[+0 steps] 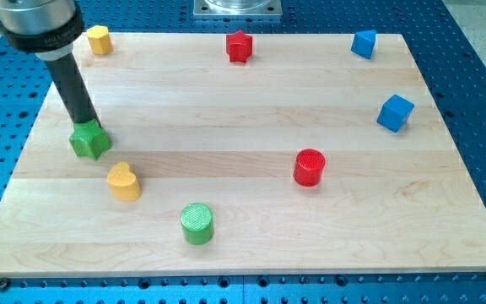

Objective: Push the hexagon slightly to the top left corner of the board

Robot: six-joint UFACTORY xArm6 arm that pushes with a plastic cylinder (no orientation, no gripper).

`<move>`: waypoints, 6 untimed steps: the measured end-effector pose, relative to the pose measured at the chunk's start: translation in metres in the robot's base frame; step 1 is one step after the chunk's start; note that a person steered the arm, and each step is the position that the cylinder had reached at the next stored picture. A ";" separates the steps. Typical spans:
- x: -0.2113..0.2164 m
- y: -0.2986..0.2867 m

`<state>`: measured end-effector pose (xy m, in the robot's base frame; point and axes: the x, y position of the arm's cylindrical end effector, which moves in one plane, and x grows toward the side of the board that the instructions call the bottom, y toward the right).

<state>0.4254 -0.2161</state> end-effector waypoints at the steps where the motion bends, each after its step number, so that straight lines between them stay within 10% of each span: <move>1: 0.007 0.002; 4: -0.178 0.042; 6: -0.234 -0.048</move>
